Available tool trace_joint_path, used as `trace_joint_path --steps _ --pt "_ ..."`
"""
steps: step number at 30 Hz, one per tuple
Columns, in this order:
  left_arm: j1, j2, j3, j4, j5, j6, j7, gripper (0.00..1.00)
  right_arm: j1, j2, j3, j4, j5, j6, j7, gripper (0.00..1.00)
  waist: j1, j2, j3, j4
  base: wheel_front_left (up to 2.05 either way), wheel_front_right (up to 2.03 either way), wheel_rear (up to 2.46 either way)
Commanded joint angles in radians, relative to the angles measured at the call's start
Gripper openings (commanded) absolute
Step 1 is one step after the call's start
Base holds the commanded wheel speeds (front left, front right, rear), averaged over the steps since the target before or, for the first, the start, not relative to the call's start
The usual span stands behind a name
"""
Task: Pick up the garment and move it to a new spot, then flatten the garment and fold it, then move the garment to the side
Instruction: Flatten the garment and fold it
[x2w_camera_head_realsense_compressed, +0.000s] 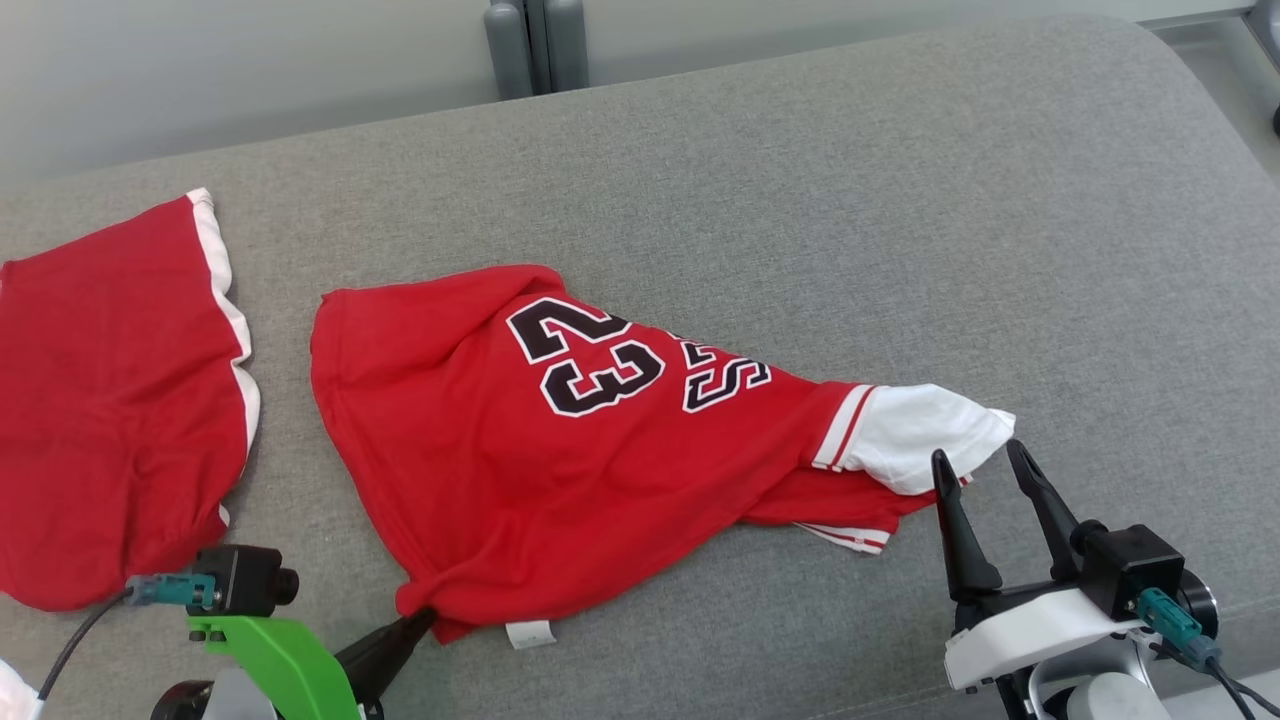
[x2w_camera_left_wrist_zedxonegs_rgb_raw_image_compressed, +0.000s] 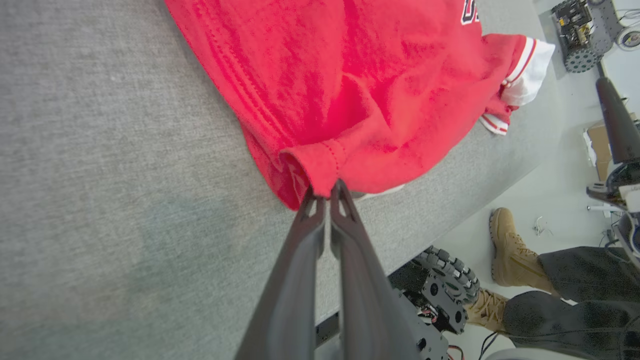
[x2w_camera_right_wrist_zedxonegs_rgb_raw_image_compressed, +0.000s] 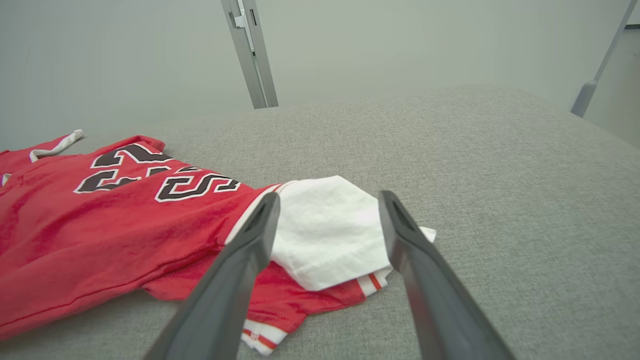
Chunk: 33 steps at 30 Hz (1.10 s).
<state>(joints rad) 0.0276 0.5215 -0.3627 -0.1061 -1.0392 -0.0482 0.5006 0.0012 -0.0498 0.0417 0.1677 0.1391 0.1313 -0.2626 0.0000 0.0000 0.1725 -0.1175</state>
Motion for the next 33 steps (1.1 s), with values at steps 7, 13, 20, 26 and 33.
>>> trace_joint_path --steps 7,13,20,26,33 --pt "-0.088 -0.064 0.018 0.190 -0.011 -0.012 -0.061 1.00 -0.013 -0.001 -0.008 0.003 -0.010 -0.001 -0.003 1.00 0.0000 0.0000 0.015 -0.026 0.00 0.00 0.00" --pt "-0.061 -0.072 0.057 0.218 -0.023 -0.030 -0.134 1.00 0.014 -0.001 -0.018 0.005 -0.012 -0.001 -0.003 1.00 0.0000 0.0000 0.000 -0.026 0.00 0.00 0.00" --pt "0.002 -0.024 0.013 0.180 0.077 -0.032 -0.169 1.00 0.012 -0.001 -0.017 0.002 -0.013 -0.001 -0.003 1.00 0.0000 0.0000 -0.005 0.002 0.00 0.00 0.00" --pt "-0.024 -0.011 -0.046 0.166 0.173 -0.056 -0.229 1.00 -0.006 -0.002 -0.010 0.000 -0.020 -0.001 -0.003 1.00 0.0000 0.0000 0.002 0.019 0.00 0.00 0.00" --pt "-0.063 -0.007 -0.143 0.204 0.233 -0.081 -0.313 1.00 -0.011 -0.001 -0.003 -0.002 -0.023 -0.001 -0.003 1.00 0.0000 0.0000 0.013 0.012 0.00 0.00 0.00"
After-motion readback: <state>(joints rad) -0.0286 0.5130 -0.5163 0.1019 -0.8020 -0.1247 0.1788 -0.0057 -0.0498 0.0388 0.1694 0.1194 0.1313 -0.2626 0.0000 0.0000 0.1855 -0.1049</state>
